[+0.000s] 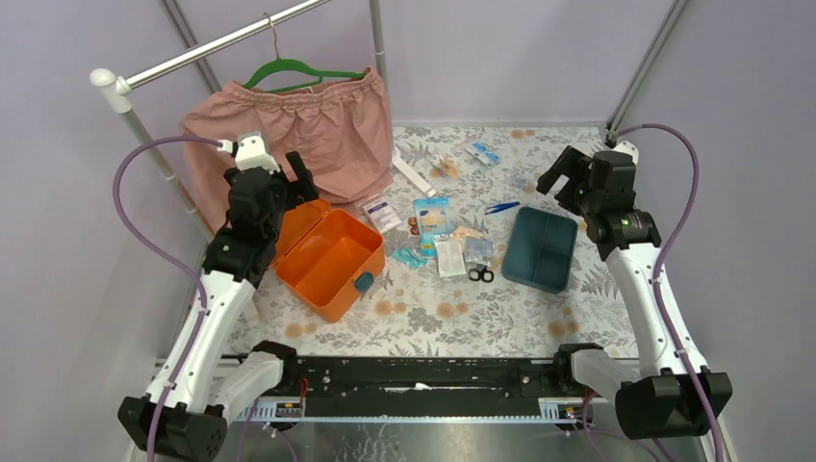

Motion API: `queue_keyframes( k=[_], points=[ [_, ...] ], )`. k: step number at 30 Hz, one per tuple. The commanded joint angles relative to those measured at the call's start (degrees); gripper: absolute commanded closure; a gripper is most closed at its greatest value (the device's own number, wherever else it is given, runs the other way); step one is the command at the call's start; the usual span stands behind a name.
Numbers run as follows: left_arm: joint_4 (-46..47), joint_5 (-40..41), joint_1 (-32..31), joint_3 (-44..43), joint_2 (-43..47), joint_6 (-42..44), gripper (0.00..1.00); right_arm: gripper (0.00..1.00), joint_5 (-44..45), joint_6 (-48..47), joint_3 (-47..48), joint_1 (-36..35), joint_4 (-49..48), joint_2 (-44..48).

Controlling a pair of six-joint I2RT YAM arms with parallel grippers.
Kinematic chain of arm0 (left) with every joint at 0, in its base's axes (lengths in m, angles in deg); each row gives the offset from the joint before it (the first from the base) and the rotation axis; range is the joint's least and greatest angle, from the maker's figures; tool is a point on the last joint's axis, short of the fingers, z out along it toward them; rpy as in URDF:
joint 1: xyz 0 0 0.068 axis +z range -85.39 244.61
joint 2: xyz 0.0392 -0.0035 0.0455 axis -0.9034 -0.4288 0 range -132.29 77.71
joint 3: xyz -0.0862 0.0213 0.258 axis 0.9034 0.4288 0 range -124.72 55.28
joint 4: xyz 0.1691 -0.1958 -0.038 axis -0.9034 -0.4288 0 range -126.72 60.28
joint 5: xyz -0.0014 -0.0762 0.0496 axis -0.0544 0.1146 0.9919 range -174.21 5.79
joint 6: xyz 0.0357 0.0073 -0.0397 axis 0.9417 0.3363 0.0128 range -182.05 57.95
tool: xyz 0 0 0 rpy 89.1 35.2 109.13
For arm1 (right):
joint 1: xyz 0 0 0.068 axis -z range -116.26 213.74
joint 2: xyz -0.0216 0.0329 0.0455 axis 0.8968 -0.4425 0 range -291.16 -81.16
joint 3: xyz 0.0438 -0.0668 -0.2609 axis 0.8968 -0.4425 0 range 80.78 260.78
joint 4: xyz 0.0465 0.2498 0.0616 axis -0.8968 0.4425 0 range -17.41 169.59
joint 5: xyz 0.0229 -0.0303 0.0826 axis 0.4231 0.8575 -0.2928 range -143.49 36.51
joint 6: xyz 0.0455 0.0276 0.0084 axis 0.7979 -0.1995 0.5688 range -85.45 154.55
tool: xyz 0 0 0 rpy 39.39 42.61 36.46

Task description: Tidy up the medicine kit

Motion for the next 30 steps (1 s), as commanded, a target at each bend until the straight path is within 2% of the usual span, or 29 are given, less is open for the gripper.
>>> queue_keyframes(
  k=[1, 11, 16, 22, 28, 30],
  points=[
    [-1.1, 3.7, 0.3, -0.3, -0.4, -0.9, 0.01, 0.00, -1.5, -0.5, 0.4, -0.1, -1.0, 1.3],
    [-3.8, 4.5, 0.3, -0.4, -0.4, -6.1, 0.01, 0.00, -3.7, -4.4, 1.4, -0.9, -0.2, 0.4],
    [-3.1, 4.4, 0.6, 1.7, 0.0, -6.9, 0.01, 0.00, 6.5, -6.3, 6.0, -14.2, 4.0, -6.7],
    [-3.4, 2.7, 1.1, 2.3, 0.4, -7.1, 0.01, 0.07, 0.3, -4.7, 1.9, -24.9, 2.5, -13.9],
    [-3.1, 1.7, 1.8, 2.2, -0.1, -6.8, 0.01, 0.23, -8.7, -6.6, -1.2, -27.6, -0.7, -22.0],
    [-3.0, 1.0, 1.9, 2.2, -0.2, -6.7, 0.01, 0.26, -11.7, -7.1, -1.1, -28.0, -1.6, -24.1]
  ],
)
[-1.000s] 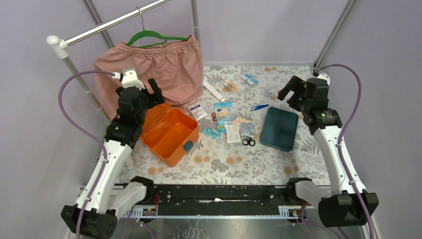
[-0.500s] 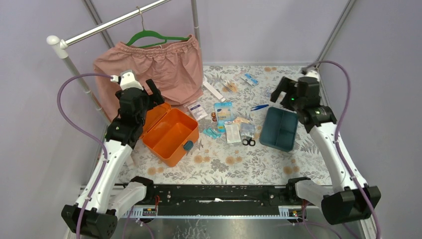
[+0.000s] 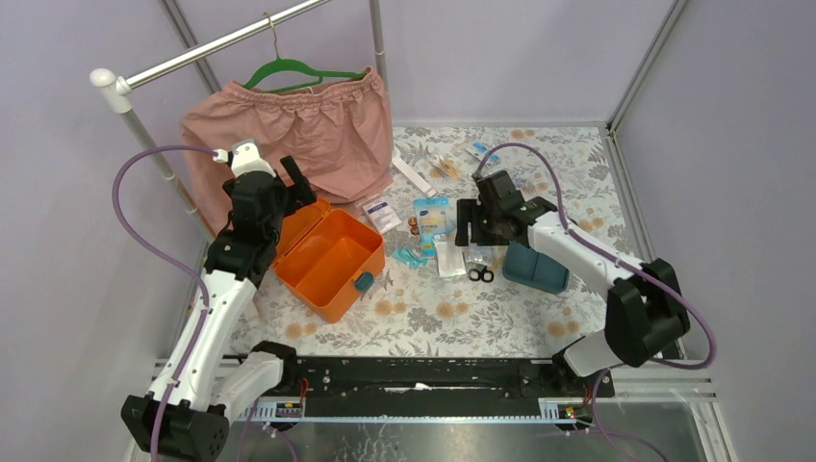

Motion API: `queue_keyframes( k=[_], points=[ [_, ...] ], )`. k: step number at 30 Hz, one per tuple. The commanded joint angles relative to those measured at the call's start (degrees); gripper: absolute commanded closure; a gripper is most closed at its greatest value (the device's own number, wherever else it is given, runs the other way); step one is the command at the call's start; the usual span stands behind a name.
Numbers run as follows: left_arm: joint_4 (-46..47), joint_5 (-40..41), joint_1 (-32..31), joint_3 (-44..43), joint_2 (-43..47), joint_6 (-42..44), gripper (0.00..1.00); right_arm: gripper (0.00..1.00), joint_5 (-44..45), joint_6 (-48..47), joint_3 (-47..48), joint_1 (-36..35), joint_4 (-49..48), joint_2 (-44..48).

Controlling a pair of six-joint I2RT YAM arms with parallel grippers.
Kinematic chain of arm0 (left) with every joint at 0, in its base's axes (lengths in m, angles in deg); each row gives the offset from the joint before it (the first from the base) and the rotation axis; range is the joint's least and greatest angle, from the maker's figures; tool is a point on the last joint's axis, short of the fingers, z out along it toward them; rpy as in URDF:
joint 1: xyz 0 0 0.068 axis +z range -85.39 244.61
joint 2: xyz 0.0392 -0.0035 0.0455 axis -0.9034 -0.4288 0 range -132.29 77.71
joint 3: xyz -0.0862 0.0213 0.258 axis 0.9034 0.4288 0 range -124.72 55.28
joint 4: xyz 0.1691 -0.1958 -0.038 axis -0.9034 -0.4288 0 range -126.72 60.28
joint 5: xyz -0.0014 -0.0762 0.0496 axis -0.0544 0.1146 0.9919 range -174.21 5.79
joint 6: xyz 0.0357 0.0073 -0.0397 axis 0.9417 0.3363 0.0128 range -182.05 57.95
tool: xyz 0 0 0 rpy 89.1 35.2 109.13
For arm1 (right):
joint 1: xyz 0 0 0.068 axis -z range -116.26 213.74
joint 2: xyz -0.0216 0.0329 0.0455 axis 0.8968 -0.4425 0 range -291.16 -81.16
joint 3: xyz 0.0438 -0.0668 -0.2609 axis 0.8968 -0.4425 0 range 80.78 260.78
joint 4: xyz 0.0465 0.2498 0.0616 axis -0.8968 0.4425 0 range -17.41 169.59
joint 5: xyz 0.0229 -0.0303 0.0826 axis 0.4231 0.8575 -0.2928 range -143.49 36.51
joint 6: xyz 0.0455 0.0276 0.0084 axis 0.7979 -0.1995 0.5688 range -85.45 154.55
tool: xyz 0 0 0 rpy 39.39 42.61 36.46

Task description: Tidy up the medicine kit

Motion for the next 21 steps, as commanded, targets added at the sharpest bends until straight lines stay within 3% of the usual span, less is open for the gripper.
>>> queue_keyframes(
  k=[1, 5, 9, 21],
  points=[
    [0.0, -1.5, 0.6, 0.6, 0.0, -0.2, 0.01, 0.26, -8.7, -2.2, -0.1, -1.2, -2.9, -3.5],
    [0.0, -1.5, 0.7, 0.6, 0.4, -0.2, 0.01, 0.20, -10.5, -2.5, 1.0, -3.5, -4.6, -8.4],
    [-0.1, -1.4, 0.7, 0.7, 0.4, -0.2, 0.01, 0.09, -6.3, -3.2, 3.6, -5.5, -4.3, -13.8],
    [0.0, -1.4, 0.8, 0.7, 0.4, 0.0, 0.01, 0.07, 5.5, -4.9, 9.0, -8.5, -1.8, -23.0]
  ],
)
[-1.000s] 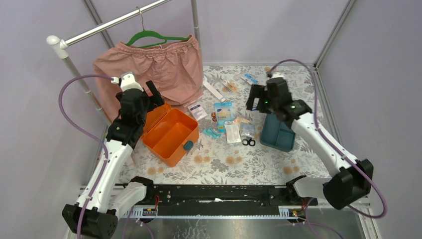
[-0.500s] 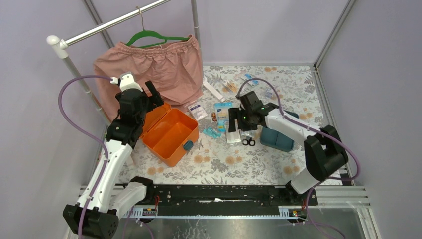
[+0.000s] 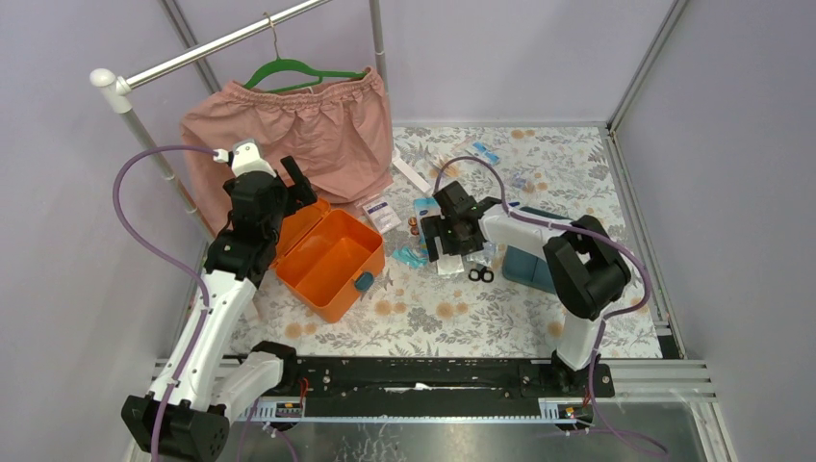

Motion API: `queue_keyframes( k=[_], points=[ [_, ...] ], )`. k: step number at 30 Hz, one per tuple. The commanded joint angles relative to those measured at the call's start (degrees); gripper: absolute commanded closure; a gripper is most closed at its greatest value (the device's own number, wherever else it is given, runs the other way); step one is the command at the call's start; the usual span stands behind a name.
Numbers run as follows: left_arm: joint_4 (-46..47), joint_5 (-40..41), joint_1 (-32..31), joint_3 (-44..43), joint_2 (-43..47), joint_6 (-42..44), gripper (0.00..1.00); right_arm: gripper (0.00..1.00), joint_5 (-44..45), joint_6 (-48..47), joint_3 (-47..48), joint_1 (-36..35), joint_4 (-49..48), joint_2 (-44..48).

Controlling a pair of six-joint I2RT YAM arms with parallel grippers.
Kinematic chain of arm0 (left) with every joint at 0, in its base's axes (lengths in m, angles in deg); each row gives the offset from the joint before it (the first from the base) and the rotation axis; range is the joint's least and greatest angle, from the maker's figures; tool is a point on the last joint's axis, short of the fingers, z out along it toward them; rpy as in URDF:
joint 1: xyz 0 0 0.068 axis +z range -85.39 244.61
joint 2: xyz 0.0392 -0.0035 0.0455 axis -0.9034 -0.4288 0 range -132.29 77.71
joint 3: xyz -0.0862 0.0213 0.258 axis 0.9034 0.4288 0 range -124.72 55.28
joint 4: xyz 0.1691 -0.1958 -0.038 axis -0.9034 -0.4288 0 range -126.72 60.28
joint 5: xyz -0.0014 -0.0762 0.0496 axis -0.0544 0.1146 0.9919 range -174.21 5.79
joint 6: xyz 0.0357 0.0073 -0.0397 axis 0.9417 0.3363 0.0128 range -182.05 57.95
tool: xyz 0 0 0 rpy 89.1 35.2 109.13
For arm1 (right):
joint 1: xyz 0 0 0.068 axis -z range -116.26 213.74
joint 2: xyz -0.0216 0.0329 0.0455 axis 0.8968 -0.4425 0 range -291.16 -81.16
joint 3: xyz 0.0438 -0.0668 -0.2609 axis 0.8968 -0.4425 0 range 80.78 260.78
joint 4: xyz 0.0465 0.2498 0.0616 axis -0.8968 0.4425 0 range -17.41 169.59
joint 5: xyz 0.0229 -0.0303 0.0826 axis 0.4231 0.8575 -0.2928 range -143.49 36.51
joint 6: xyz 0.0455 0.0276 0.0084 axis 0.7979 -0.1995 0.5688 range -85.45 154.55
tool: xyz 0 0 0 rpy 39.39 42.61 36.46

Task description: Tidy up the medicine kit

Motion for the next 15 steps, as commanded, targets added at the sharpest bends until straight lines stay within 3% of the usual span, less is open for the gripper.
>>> queue_keyframes(
  k=[1, 8, 15],
  points=[
    [-0.1, -0.3, 0.5, 0.7, 0.5, 0.0, 0.01, 0.07, 7.3, -1.0, 3.3, -1.8, 1.7, -2.9],
    [0.0, -0.2, 0.5, 0.6, 0.3, 0.0, 0.01, 0.10, 11.3, 0.1, 2.7, -2.5, 2.1, -4.3],
    [0.0, -0.1, 0.5, 0.7, 0.4, 0.0, 0.01, 0.23, 12.0, 0.6, 1.7, -3.1, 0.2, -2.9]
  ],
)
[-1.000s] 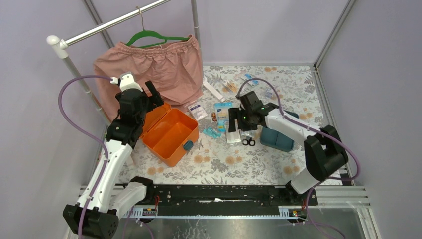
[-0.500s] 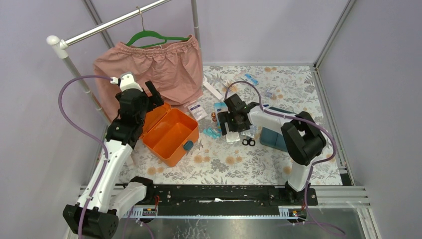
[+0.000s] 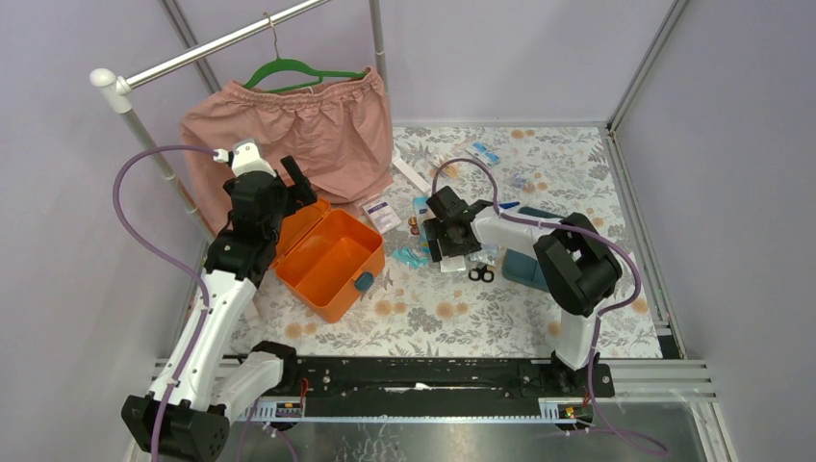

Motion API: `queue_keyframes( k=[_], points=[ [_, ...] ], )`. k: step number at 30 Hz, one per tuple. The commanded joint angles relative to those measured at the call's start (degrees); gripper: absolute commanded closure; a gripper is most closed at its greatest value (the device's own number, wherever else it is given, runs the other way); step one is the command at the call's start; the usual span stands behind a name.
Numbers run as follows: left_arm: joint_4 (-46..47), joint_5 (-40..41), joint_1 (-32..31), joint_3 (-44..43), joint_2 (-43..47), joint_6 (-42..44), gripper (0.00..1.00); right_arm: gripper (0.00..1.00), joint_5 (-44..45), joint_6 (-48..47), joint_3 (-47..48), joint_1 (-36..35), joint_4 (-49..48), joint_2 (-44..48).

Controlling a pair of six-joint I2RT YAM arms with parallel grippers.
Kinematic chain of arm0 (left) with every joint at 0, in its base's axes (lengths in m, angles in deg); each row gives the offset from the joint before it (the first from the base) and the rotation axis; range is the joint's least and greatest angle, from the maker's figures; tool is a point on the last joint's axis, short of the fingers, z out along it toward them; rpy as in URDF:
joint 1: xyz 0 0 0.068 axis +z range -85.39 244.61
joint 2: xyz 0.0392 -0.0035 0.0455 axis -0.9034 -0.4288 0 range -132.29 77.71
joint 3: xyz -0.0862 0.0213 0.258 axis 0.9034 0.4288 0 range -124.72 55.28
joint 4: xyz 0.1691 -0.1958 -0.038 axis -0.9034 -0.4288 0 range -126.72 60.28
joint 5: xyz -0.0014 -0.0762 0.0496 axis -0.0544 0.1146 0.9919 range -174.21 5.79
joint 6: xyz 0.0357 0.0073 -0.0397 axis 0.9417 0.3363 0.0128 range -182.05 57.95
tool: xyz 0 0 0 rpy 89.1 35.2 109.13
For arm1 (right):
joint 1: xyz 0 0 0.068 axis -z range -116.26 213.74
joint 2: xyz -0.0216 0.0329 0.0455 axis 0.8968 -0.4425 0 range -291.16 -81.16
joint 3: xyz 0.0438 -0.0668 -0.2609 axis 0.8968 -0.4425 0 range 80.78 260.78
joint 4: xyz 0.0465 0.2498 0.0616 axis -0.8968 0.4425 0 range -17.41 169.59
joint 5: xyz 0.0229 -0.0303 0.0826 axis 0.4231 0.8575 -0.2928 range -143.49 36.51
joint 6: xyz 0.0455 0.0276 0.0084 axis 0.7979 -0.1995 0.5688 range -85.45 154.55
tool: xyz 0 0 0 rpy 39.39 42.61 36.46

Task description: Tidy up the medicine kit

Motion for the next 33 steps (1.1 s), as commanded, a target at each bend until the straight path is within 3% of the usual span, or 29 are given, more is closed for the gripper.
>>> queue_keyframes(
  k=[1, 10, 15, 22, 28, 33],
  points=[
    [0.0, -0.1, 0.6, 0.7, 0.3, 0.0, 0.01, 0.23, 1.0, 0.8, -0.5, -0.7, -1.1, 1.4],
    [0.0, -0.5, 0.5, 0.7, 0.7, 0.1, 0.01, 0.38, -5.3, 4.1, -5.8, -0.7, -8.0, 7.8],
    [0.0, -0.7, 0.6, 0.7, 1.0, 0.1, 0.01, 0.39, -6.4, 4.7, -6.9, -0.7, -9.1, 11.8],
    [0.0, -0.7, 0.5, 0.8, 1.4, 0.1, 0.01, 0.39, -14.7, 7.2, -4.9, -0.7, -9.5, 16.5],
    [0.0, -0.6, 0.5, 0.7, 1.5, 0.1, 0.01, 0.39, -22.9, 12.2, 2.1, -1.5, -12.1, 16.7],
    [-0.1, -0.1, 0.6, 0.7, 1.8, 0.1, 0.01, 0.39, -24.4, 16.5, 10.0, -6.2, -15.0, 11.7]
  ],
)
